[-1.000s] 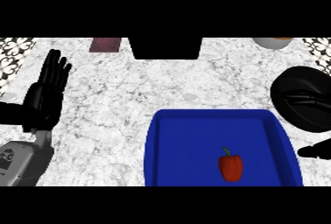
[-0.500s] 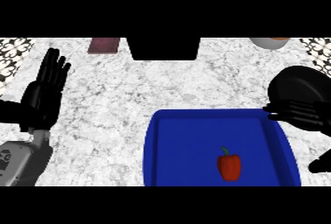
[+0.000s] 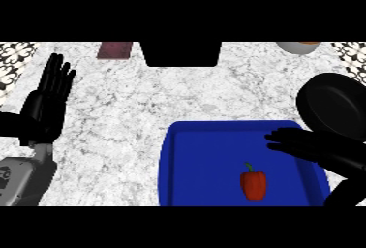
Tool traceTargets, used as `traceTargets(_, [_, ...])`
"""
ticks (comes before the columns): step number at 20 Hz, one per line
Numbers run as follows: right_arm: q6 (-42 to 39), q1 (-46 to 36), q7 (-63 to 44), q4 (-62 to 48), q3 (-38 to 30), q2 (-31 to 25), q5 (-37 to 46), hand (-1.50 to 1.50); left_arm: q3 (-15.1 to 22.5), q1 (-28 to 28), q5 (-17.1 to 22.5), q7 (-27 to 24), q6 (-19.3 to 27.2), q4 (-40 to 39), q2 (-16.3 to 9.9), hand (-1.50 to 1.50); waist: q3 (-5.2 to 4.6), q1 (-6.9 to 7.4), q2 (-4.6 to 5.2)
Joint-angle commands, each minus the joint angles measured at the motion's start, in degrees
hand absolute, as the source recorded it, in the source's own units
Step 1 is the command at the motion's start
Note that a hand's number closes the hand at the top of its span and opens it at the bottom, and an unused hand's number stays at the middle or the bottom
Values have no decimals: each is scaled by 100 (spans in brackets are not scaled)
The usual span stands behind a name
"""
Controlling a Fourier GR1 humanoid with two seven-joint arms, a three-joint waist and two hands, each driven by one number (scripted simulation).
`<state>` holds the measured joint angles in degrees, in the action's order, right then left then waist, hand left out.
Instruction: Pick the bell pepper from the tray and place it in the pot
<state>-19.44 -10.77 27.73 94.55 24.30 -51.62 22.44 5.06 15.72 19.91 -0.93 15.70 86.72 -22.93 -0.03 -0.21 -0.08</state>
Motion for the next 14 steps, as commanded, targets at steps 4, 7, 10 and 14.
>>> traceTargets(4, [-406,162,-79,-216,18,476,748,-150,-44,16,-245,-11,-98,-40,372,0,3,14,10])
traceTargets(7, [-296,99,-144,-373,86,993,1114,-150,-324,-347,-144,-176,-456,13,248,0,2,38,11])
traceTargets(10, [-348,-18,254,-571,-6,1137,1273,-150,-266,110,-332,539,-69,417,343,0,5,41,7])
traceTargets(14, [-138,834,83,358,-119,1172,1427,-150,-496,-430,-270,180,-539,384,265,0,3,12,-5])
